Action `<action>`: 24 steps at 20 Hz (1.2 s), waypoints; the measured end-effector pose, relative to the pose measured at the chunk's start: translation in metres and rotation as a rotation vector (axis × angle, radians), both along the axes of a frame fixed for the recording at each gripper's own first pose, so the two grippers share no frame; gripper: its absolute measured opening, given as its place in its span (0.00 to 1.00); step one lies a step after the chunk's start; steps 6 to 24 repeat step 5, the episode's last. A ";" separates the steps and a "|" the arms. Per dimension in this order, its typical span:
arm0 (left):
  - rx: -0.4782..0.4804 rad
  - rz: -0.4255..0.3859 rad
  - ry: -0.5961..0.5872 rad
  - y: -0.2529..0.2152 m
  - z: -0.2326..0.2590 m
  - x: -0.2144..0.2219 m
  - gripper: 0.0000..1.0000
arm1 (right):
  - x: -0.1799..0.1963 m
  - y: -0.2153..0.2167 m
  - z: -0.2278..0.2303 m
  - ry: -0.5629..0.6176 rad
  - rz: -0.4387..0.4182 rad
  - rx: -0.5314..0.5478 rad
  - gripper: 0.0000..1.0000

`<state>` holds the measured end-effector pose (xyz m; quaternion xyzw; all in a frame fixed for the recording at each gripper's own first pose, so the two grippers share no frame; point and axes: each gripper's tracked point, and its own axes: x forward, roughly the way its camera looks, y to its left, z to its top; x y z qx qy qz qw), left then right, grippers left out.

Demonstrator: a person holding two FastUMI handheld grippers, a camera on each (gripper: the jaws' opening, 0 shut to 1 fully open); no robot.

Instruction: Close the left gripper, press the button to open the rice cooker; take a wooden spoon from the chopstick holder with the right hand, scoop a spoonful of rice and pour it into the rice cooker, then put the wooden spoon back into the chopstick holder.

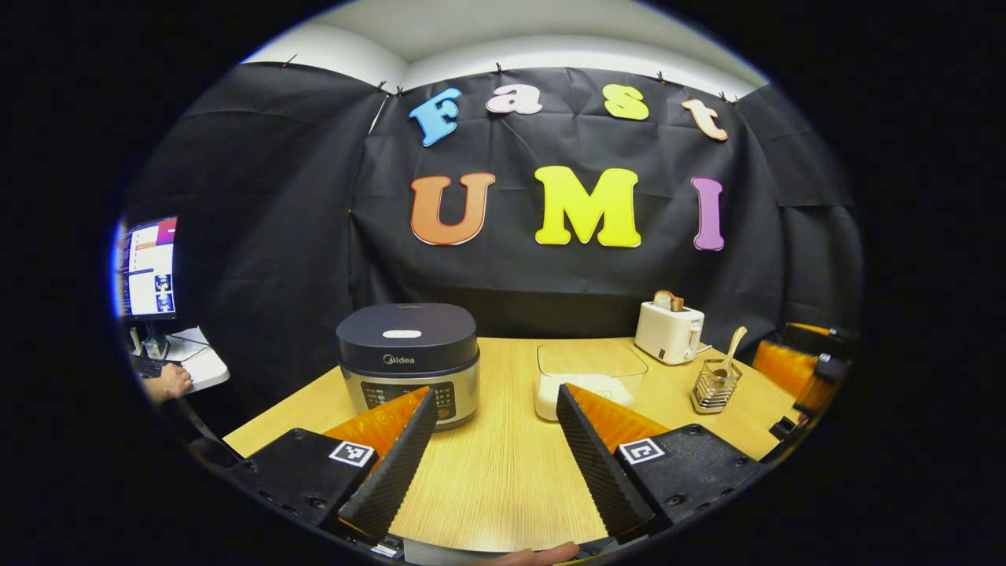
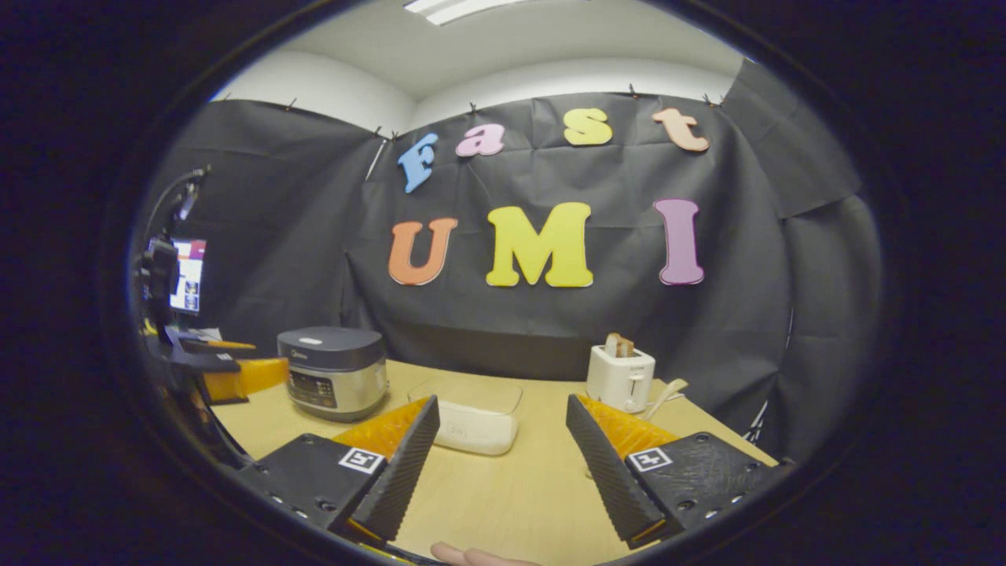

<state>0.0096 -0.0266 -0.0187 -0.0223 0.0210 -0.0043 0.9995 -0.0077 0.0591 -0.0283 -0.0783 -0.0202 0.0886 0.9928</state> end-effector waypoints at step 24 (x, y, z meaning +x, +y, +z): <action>0.031 -0.009 -0.013 0.000 0.003 -0.004 0.97 | 0.007 0.030 -0.030 0.101 0.092 0.012 0.95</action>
